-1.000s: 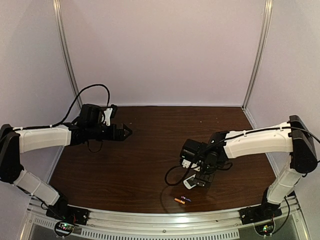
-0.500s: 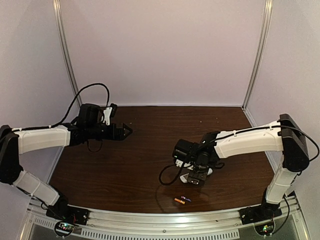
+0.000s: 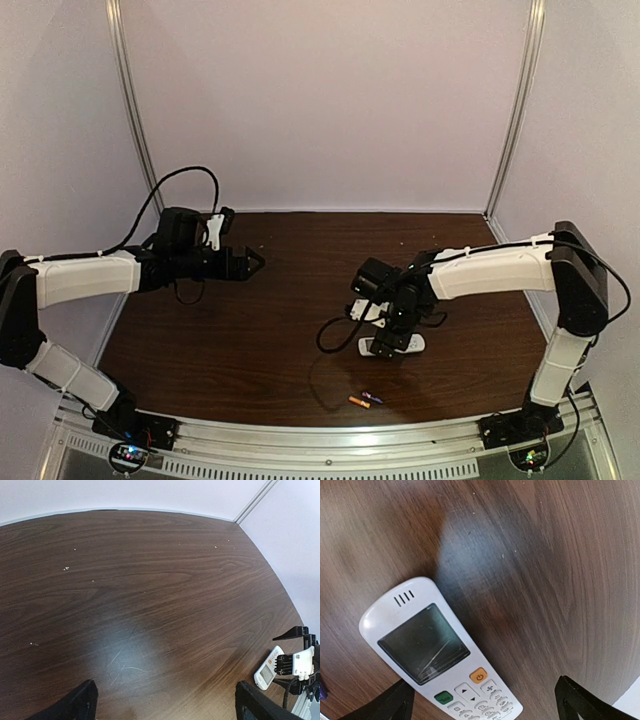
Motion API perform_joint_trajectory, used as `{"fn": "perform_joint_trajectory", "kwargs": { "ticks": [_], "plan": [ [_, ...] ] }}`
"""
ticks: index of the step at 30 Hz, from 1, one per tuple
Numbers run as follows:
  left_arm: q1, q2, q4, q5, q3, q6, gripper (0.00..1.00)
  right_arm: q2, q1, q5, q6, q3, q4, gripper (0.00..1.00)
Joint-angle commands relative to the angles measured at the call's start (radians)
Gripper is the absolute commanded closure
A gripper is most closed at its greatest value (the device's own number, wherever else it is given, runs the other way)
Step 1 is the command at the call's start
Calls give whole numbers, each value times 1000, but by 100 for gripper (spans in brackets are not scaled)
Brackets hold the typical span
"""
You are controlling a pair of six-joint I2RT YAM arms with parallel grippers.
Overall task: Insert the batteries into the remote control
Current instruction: Adjust the remote control at the center of the board, then pick up the remote control from the center of the board.
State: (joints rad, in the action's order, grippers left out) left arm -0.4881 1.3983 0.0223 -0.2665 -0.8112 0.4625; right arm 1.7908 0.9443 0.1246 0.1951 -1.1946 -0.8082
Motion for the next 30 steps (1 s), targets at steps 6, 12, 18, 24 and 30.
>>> {"fn": "perform_joint_trajectory", "kwargs": {
  "ticks": [6,12,18,24,30],
  "plan": [
    [-6,8,28,2,-5,-6,2,37,-82,-134,63,-41,30,6],
    [-6,13,27,19,-7,-5,2,85,-115,-208,100,-70,15,11],
    [-6,23,33,12,-9,-3,3,129,-131,-257,102,-94,13,21],
    [-6,17,54,2,3,3,3,163,-133,-274,94,-128,1,30],
    [-6,-20,84,-4,20,7,3,137,-142,-323,90,-139,7,52]
  ]
}}
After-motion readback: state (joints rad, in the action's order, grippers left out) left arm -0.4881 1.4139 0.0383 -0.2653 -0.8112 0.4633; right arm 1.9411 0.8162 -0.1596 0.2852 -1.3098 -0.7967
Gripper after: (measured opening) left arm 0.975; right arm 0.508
